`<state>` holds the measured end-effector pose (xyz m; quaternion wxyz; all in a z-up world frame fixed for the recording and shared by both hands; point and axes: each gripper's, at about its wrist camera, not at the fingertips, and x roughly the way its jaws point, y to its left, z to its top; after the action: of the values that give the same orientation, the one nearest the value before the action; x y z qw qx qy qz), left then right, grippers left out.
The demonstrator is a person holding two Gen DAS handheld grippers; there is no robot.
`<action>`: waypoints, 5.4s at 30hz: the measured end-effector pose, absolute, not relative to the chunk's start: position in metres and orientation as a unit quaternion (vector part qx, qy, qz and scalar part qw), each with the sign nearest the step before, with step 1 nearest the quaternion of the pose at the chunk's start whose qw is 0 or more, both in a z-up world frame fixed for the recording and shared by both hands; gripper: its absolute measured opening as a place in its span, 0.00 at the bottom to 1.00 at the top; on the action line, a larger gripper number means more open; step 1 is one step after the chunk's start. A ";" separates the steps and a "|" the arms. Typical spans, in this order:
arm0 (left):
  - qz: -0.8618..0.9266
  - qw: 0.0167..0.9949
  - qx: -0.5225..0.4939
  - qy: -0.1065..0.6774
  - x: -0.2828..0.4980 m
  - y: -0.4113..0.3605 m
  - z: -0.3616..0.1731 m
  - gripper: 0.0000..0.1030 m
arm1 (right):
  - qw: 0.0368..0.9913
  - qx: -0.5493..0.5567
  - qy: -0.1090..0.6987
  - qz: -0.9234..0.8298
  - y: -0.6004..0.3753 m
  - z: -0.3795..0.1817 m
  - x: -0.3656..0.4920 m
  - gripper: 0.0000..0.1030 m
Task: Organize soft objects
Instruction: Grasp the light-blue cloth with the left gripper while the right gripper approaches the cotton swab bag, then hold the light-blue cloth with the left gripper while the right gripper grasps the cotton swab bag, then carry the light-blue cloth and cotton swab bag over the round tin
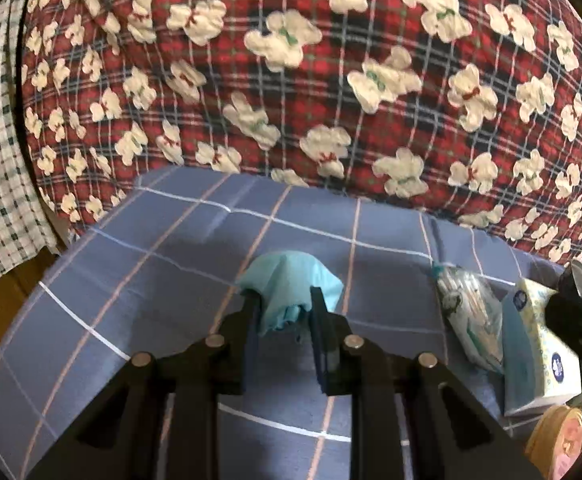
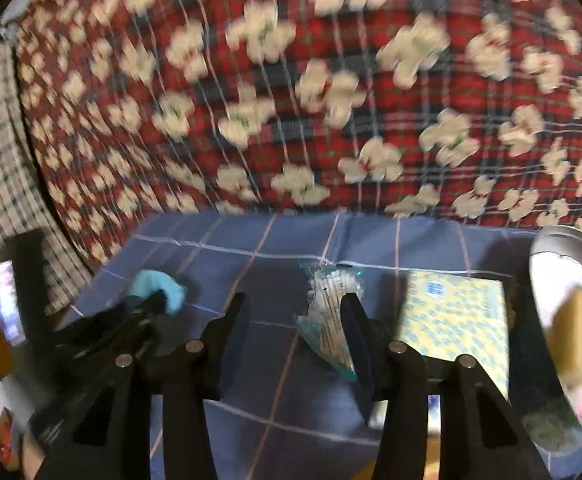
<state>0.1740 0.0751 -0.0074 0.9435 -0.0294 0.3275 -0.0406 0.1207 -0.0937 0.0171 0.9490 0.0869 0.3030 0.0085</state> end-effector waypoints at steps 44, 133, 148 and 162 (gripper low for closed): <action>-0.027 0.955 -0.035 0.294 0.166 0.080 -0.002 0.21 | 0.954 0.103 0.280 0.027 -0.086 0.021 0.122 0.05; -0.089 0.938 -0.141 0.305 0.177 0.126 -0.001 0.22 | 0.939 0.122 0.318 0.054 -0.095 0.012 0.131 0.33; -0.083 0.976 -0.036 0.198 0.118 0.063 0.011 0.22 | 0.990 0.041 0.134 0.014 -0.098 -0.004 0.018 0.34; -0.056 0.982 -0.021 0.178 0.062 0.029 -0.001 0.22 | 0.993 0.031 0.113 -0.002 -0.118 -0.013 -0.014 0.34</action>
<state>0.0615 0.0294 -0.0012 0.9822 -0.0213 0.1778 -0.0559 -0.0142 -0.1185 -0.0128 0.9932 0.0311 0.1126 -0.0017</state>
